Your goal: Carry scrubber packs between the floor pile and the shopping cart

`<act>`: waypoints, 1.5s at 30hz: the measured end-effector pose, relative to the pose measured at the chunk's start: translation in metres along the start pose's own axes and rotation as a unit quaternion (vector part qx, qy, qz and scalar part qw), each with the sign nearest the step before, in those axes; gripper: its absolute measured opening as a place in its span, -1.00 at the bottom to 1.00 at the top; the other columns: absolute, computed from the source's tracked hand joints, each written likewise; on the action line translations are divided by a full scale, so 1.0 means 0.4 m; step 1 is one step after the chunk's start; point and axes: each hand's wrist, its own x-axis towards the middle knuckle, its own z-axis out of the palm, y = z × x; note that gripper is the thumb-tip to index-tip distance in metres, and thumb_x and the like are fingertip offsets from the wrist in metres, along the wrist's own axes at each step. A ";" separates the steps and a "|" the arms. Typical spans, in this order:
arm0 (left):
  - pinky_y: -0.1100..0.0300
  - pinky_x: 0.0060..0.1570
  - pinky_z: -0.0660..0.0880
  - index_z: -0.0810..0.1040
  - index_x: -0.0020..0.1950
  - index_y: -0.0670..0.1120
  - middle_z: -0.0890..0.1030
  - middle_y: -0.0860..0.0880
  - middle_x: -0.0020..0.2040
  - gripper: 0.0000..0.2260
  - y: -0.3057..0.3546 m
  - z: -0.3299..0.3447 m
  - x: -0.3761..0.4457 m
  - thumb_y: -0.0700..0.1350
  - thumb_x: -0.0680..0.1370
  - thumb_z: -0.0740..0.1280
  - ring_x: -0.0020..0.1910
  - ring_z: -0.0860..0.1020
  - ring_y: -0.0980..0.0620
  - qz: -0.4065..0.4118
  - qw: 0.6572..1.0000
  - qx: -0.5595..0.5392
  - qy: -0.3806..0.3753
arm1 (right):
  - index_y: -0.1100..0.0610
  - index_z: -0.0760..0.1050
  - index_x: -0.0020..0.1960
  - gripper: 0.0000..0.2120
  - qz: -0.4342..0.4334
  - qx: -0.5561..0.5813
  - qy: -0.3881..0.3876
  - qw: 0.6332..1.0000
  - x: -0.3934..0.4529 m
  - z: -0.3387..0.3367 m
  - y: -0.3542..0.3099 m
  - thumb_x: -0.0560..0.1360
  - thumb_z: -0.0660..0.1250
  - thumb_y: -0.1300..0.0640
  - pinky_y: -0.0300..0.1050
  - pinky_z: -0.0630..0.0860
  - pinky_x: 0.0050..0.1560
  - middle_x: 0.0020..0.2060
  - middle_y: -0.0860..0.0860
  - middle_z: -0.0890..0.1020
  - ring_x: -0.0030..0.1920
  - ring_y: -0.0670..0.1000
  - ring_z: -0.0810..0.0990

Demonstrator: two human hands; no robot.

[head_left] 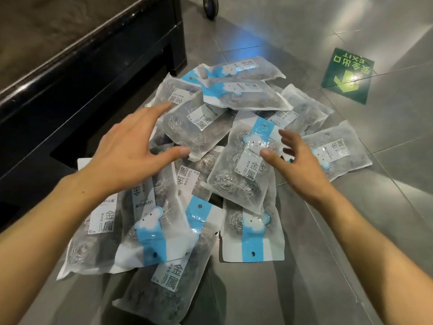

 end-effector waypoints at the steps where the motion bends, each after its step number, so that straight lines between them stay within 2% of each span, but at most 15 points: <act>1: -0.19 0.36 0.40 0.18 0.62 0.13 0.38 0.02 0.55 -0.15 0.001 0.005 -0.001 0.49 0.44 0.28 0.50 0.38 -0.07 -0.001 1.000 -0.004 0.000 | -0.04 0.29 0.54 -0.26 0.029 0.029 0.004 0.999 0.003 0.013 0.015 0.47 0.46 -0.25 0.03 0.44 0.39 0.44 -0.05 0.45 0.38 0.00 0.47; 5: -0.10 0.36 0.39 0.20 0.62 0.11 0.38 0.04 0.54 -0.16 0.006 0.034 0.000 0.42 0.41 0.28 0.46 0.42 -0.01 -0.008 0.999 -0.042 -0.008 | 0.07 0.28 0.50 -0.28 0.154 0.142 0.026 0.977 0.030 0.074 0.079 0.48 0.53 -0.11 -0.06 0.52 0.26 0.31 0.04 0.54 0.24 0.00 0.57; 7: -0.09 0.34 0.40 0.21 0.61 0.12 0.39 0.06 0.54 -0.16 0.002 0.045 0.003 0.43 0.40 0.26 0.41 0.46 0.03 -0.011 0.999 -0.051 -0.012 | 0.15 0.30 0.45 -0.33 0.200 0.227 0.048 0.952 0.046 0.101 0.091 0.49 0.54 0.00 -0.24 0.59 -0.05 0.20 0.00 0.62 0.10 -0.06 0.66; 9: -0.11 0.33 0.43 0.21 0.61 0.13 0.39 0.07 0.54 -0.17 -0.010 0.053 0.006 0.42 0.41 0.28 0.42 0.46 0.02 -0.011 0.998 -0.058 -0.017 | 0.24 0.38 0.41 -0.40 0.232 0.288 0.068 0.927 0.062 0.119 0.097 0.49 0.55 0.08 -0.28 0.60 -0.27 0.15 0.05 0.69 -0.01 -0.04 0.72; 12: -0.10 0.28 0.47 0.20 0.61 0.19 0.42 0.09 0.50 -0.20 -0.041 0.068 0.006 0.42 0.44 0.32 0.38 0.48 0.03 -0.023 0.996 -0.083 -0.017 | 0.29 0.55 0.26 -0.63 0.252 0.314 0.065 0.913 0.076 0.134 0.090 0.52 0.51 0.16 -0.26 0.61 -0.36 0.06 0.15 0.74 -0.21 -0.04 0.75; 14: -0.08 0.28 0.47 0.21 0.60 0.21 0.44 0.10 0.48 -0.21 -0.058 0.083 -0.001 0.48 0.44 0.29 0.39 0.47 0.03 -0.034 0.994 -0.098 -0.016 | 0.28 0.60 0.21 -0.69 0.262 0.334 0.067 0.903 0.083 0.139 0.080 0.52 0.51 0.19 -0.25 0.61 -0.38 -0.01 0.13 0.75 -0.29 -0.07 0.74; 19: -0.04 0.29 0.43 0.22 0.60 0.17 0.43 0.09 0.50 -0.21 -0.076 0.111 -0.009 0.42 0.43 0.29 0.44 0.43 0.03 -0.057 0.994 -0.093 -0.026 | 0.27 0.64 0.16 -0.67 0.275 0.373 0.073 0.883 0.100 0.169 0.057 0.43 0.58 0.23 -0.16 0.67 -0.30 -0.04 0.14 0.76 -0.25 0.00 0.76; 22: -0.03 0.32 0.43 0.24 0.58 0.18 0.44 0.10 0.48 -0.23 -0.082 0.120 -0.008 0.43 0.44 0.30 0.42 0.44 0.05 -0.070 0.990 -0.119 -0.023 | 0.27 0.64 0.12 -0.67 0.270 0.390 0.082 0.877 0.098 0.179 0.057 0.39 0.60 0.27 0.00 0.72 -0.10 -0.02 0.17 0.76 -0.15 0.08 0.77; 25: -0.02 0.36 0.44 0.25 0.56 0.20 0.46 0.13 0.45 -0.22 -0.079 0.134 -0.011 0.48 0.43 0.31 0.40 0.45 0.11 -0.073 0.987 -0.141 -0.026 | 0.26 0.65 0.09 -0.66 0.275 0.412 0.046 0.867 0.085 0.179 0.045 0.36 0.62 0.23 0.14 0.68 0.09 -0.07 0.15 0.77 -0.07 0.16 0.77; 30: 0.12 0.26 0.43 0.36 0.53 0.13 0.51 0.15 0.36 -0.31 -0.041 0.138 0.028 0.31 0.44 0.37 0.30 0.48 0.18 -0.073 0.980 -0.185 0.000 | 0.27 0.59 0.22 -0.67 0.241 0.479 0.011 0.844 0.042 0.181 0.030 0.47 0.50 0.32 0.19 0.65 0.11 -0.01 0.20 0.76 0.00 0.22 0.76; 35: 0.00 0.23 0.57 0.43 0.44 0.08 0.58 0.06 0.25 -0.42 0.031 0.144 0.150 0.25 0.49 0.43 0.14 0.61 0.10 -0.102 0.959 -0.260 0.041 | 0.25 0.58 0.24 -0.67 0.210 0.516 0.039 0.829 0.017 0.119 0.053 0.49 0.43 0.36 0.19 0.67 0.10 0.04 0.22 0.74 0.01 0.22 0.75; 37: -0.07 0.22 0.59 0.41 0.45 0.06 0.59 0.03 0.22 -0.35 0.062 0.159 0.215 0.29 0.46 0.47 0.10 0.64 0.06 -0.143 0.937 -0.318 0.037 | 0.26 0.58 0.28 -0.63 0.198 0.521 0.059 0.828 0.010 0.089 0.067 0.48 0.43 0.35 0.23 0.64 0.16 0.08 0.23 0.73 0.07 0.25 0.73; 40: -0.10 0.23 0.59 0.36 0.48 -0.03 0.61 0.00 0.11 -0.21 0.104 0.195 0.310 0.31 0.37 0.47 0.13 0.66 -0.03 -0.222 0.876 -0.427 0.028 | 0.25 0.56 0.31 -0.60 0.199 0.524 0.086 0.823 0.000 0.043 0.082 0.48 0.43 0.35 0.25 0.62 0.19 0.09 0.22 0.73 0.09 0.25 0.72; 42: -0.05 0.20 0.61 0.37 0.44 -0.07 0.59 -0.02 0.05 -0.32 0.131 0.222 0.364 0.21 0.45 0.51 0.09 0.66 -0.05 -0.269 0.825 -0.496 0.030 | 0.22 0.58 0.26 -0.63 0.205 0.526 0.099 0.819 -0.010 0.011 0.088 0.46 0.44 0.35 0.20 0.66 0.13 0.06 0.20 0.74 0.03 0.21 0.74; 45: 0.11 -0.01 0.66 0.53 0.18 -0.07 0.62 -0.01 -0.04 -0.67 0.157 0.259 0.422 0.01 0.52 0.53 -0.02 0.68 -0.01 -0.334 0.750 -0.568 0.059 | 0.22 0.59 0.25 -0.60 0.202 0.533 0.114 0.814 -0.026 -0.027 0.103 0.42 0.46 0.35 0.17 0.68 0.09 0.07 0.22 0.73 0.03 0.22 0.74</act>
